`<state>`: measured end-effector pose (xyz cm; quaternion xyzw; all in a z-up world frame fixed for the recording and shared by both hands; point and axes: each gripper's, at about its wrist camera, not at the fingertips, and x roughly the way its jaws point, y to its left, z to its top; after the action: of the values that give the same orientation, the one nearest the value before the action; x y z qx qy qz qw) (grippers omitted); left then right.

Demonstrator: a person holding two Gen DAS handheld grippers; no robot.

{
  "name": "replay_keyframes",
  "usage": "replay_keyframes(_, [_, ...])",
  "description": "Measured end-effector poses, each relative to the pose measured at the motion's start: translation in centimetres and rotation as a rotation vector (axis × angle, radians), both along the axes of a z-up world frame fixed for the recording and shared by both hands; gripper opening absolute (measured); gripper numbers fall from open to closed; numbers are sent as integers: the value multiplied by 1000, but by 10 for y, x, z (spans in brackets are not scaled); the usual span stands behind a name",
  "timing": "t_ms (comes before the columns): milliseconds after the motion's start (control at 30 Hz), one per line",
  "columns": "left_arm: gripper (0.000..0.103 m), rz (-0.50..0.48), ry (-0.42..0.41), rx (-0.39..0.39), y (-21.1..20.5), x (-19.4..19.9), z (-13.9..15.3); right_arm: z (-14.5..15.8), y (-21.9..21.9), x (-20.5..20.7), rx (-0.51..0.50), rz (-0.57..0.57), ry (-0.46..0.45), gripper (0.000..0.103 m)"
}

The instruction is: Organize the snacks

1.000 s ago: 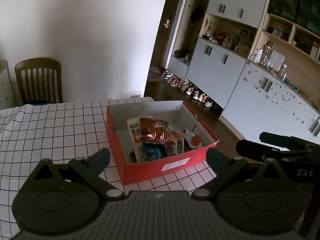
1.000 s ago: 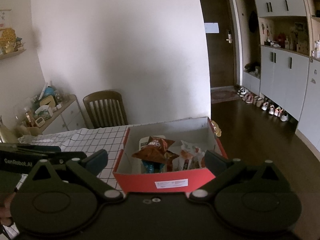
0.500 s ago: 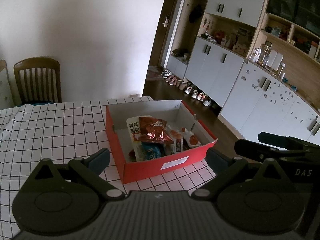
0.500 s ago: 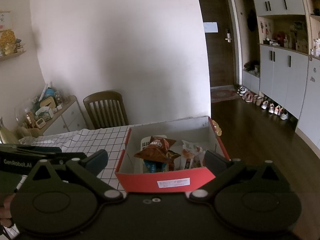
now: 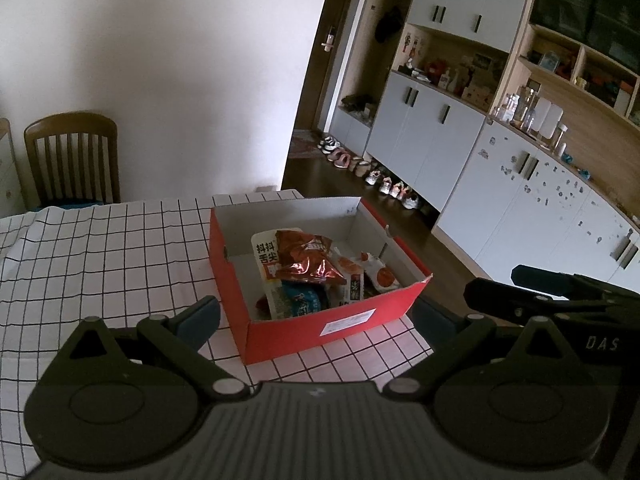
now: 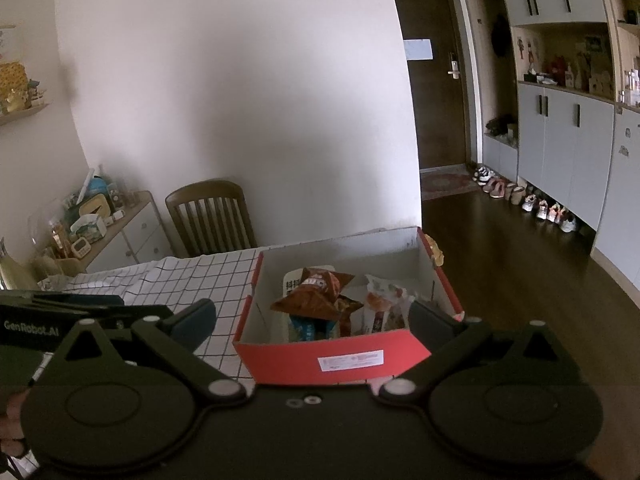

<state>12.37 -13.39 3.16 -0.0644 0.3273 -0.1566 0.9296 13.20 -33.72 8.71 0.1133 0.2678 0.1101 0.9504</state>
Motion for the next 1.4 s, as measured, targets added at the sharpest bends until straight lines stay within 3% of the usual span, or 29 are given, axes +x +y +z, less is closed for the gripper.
replay_keyframes(1100, [103, -16, -43, 24, -11, 3, 23, 20, -1, -3, -43, -83, 41, 103])
replay_keyframes(1400, [103, 26, -42, 44, -8, 3, 20, 19, 5, -3, -62, -82, 51, 103])
